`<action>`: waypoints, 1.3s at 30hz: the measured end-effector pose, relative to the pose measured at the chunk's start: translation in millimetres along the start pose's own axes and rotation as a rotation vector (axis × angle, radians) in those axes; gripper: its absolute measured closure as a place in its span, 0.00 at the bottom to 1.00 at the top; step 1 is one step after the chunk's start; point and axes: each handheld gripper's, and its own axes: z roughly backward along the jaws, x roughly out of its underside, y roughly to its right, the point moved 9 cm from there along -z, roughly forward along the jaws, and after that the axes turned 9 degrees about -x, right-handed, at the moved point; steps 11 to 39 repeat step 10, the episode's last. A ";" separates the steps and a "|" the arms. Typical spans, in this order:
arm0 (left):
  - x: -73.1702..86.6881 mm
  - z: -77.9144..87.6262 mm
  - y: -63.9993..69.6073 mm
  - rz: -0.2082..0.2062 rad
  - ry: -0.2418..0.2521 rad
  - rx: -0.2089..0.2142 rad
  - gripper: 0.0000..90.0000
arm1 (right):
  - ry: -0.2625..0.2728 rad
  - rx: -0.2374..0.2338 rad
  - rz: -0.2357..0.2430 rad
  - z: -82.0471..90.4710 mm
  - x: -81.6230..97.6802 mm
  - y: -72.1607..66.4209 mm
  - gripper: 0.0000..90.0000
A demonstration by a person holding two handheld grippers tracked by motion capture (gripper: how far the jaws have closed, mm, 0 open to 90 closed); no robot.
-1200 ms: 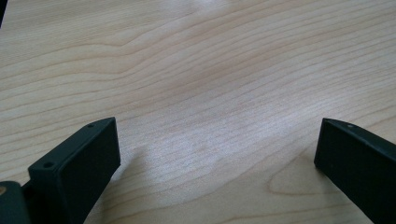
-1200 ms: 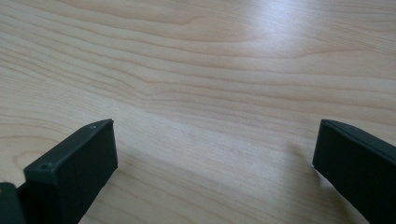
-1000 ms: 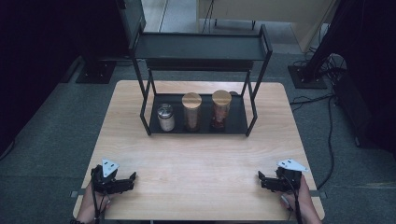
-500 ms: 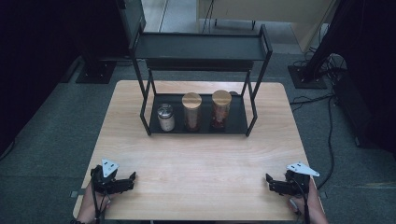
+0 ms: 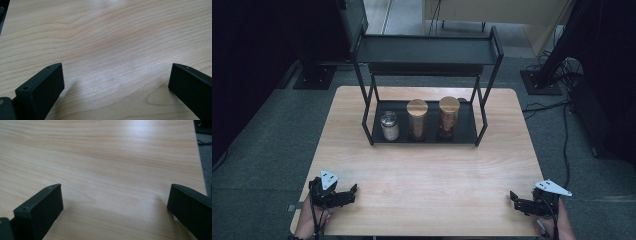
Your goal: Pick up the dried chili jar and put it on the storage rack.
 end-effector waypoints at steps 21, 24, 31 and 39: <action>-1.1 0.9 0.0 0.004 0.011 0.013 0.01 | 0.038 0.024 -0.064 22.8 12.8 22.3 0.04; -1.1 0.9 0.0 0.004 0.011 0.013 0.01 | 0.038 0.024 -0.064 22.8 12.8 22.3 0.04; -1.1 0.9 0.0 0.004 0.011 0.013 0.01 | 0.038 0.024 -0.064 22.8 12.8 22.3 0.04; -1.1 0.9 0.0 0.004 0.011 0.013 0.01 | 0.038 0.024 -0.064 22.8 12.8 22.3 0.04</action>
